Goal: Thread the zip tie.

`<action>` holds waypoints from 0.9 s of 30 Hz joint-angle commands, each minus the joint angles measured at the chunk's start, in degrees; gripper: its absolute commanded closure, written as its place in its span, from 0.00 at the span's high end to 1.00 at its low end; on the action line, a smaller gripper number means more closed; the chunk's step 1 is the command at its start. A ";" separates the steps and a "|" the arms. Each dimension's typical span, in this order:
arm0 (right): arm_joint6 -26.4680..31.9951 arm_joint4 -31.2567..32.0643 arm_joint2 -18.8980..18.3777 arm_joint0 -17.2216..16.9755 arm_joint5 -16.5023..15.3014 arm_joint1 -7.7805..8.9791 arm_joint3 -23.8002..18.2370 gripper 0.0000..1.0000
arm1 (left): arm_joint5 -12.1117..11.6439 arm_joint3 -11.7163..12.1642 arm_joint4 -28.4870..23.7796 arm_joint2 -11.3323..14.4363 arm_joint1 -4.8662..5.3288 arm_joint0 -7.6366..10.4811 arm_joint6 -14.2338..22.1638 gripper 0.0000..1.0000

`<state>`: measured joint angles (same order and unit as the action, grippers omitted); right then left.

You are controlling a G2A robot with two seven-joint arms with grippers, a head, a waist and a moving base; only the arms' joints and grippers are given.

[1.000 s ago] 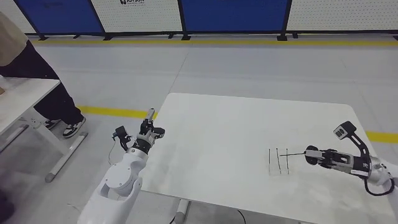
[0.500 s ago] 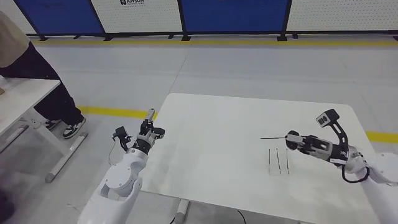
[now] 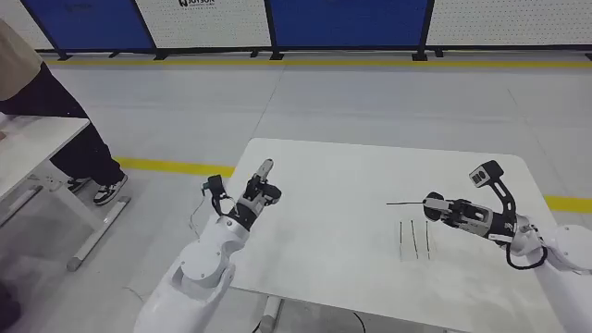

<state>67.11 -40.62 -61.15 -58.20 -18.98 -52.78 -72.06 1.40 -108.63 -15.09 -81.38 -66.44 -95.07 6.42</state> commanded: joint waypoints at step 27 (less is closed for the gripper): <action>-14.54 5.48 6.41 -2.69 -0.50 -7.54 -4.71 0.00 | -7.75 1.27 5.54 9.15 -0.59 -2.61 4.05 1.00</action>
<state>52.57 -35.17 -54.73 -60.88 -19.48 -60.35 -76.72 -6.39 -107.35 -9.56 -72.19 -67.04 -97.68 10.43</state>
